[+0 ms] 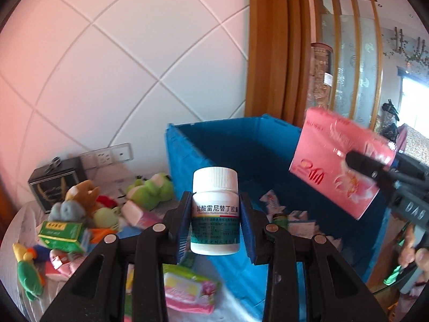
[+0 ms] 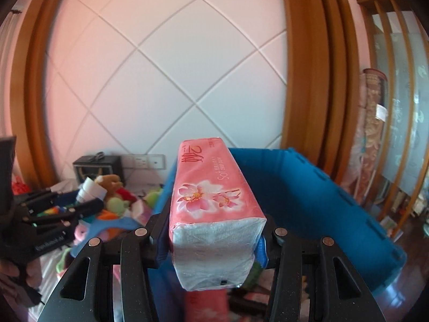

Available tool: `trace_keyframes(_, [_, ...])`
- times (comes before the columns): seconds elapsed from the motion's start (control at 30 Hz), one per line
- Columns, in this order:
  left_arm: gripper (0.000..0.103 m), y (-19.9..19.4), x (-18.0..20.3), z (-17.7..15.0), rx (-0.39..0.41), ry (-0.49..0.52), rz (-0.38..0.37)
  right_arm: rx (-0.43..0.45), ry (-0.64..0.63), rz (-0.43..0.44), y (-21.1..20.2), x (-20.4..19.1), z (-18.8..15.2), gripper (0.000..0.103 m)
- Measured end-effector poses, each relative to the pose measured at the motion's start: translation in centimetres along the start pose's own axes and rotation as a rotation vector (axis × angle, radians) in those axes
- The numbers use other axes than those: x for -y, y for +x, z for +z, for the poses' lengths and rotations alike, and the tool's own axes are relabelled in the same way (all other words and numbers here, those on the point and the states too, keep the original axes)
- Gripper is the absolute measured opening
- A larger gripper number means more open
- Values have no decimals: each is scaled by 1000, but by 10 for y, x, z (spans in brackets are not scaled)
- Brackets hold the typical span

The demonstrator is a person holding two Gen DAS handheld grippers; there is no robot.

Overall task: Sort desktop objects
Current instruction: 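Carry the pill bottle and tissue pack into the blue crate and release them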

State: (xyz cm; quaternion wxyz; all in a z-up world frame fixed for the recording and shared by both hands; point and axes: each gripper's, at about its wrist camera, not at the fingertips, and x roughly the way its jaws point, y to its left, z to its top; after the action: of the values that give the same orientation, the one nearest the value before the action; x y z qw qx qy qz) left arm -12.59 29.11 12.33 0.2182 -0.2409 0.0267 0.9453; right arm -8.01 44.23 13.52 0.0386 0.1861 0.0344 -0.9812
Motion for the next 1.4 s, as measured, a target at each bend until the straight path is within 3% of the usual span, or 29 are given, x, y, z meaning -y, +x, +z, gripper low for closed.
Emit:
trace_keyframes(0.17, [33,24,49,47,-36,-6,-61,-30,-18,-54,11,53,7,48])
trace_keyframes(0.33, [33,75,94,81,-157,-34,-117,-83,-18,-117,39,109,10,48])
trace_keyframes(0.53, [33,154,132,84,-357,-22,-72,-199,5,-135,84,159,2,48])
trace_keyframes(0.7, [33,187,139,69,-436,23,-3,-266,69,-79,105,184,-4,49])
trace_keyframes(1.03, [34,193,134,62,-419,71,54,-281,19,-113,110,179,-12,49])
trace_keyframes(1.27, [49,192,131,64,-416,66,55,-286,1,-145,112,179,-10,50])
trace_keyframes(1.4, [50,185,130,65,-412,68,42,-293,-3,-168,113,180,-9,54])
